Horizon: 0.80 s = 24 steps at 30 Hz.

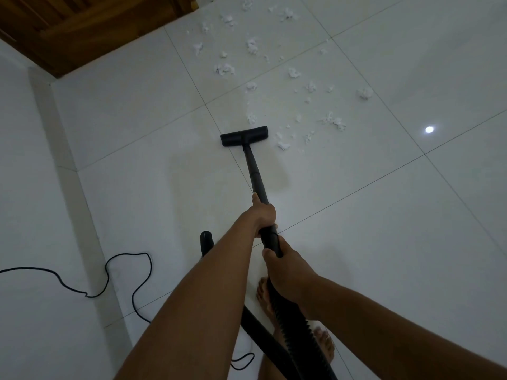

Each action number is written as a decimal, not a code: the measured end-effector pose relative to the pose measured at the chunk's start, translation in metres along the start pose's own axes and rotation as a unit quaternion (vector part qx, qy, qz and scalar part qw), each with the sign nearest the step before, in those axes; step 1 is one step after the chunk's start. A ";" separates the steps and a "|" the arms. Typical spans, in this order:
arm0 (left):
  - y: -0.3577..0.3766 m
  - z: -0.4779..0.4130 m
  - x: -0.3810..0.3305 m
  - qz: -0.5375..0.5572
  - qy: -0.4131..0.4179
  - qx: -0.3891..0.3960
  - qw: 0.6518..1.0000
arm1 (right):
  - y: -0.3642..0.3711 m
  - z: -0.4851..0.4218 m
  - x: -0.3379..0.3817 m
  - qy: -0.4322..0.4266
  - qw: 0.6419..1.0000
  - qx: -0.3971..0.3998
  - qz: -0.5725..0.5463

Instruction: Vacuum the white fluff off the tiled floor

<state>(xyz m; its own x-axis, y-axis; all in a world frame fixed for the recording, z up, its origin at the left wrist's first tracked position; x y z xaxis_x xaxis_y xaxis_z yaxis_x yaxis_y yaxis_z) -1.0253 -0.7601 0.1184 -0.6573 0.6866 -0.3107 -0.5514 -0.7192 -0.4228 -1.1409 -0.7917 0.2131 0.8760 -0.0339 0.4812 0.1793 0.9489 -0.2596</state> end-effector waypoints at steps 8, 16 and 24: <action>-0.011 -0.017 -0.021 0.003 0.006 -0.001 1.000 | 0.004 -0.014 0.021 0.015 1.000 0.015 -0.009; -0.022 -0.037 -0.040 -0.009 0.017 -0.005 1.000 | 0.008 -0.032 0.040 0.015 1.000 0.003 -0.009; -0.027 -0.048 -0.054 -0.022 0.028 -0.005 0.999 | 0.012 -0.049 0.050 0.003 1.000 -0.009 -0.004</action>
<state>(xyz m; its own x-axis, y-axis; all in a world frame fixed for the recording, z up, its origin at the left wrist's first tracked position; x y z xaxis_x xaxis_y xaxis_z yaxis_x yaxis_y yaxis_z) -0.9502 -0.7726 0.1061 -0.6027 0.7226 -0.3386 -0.5742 -0.6873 -0.4449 -1.0737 -0.7974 0.1931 0.8775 -0.0433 0.4775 0.1942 0.9427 -0.2714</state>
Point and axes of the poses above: each hand's wrist, its own z-axis away from the middle knuckle, its own y-axis out of the palm, x = y × z, the point moved 9 cm from there along -z, towards the middle knuckle, and after that the axes turned 15 degrees about -x, right-handed, at the moved point
